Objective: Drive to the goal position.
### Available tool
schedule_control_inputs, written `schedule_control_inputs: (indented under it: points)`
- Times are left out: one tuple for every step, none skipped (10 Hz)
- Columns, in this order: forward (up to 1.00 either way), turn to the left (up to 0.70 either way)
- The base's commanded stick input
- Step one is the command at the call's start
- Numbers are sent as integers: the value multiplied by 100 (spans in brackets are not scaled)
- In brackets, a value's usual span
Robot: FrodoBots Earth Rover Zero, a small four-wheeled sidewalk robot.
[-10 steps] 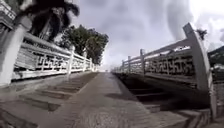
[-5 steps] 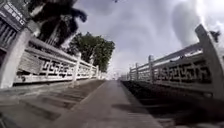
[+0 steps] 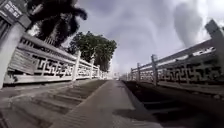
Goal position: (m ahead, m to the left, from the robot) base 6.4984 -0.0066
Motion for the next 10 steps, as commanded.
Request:
schedule_control_inputs:
  points:
    - [45,-27]
    - [45,-8]
    - [45,0]
    - [45,0]
    - [45,0]
    - [45,0]
    - [45,0]
    - [45,0]
    - [45,0]
    - [45,0]
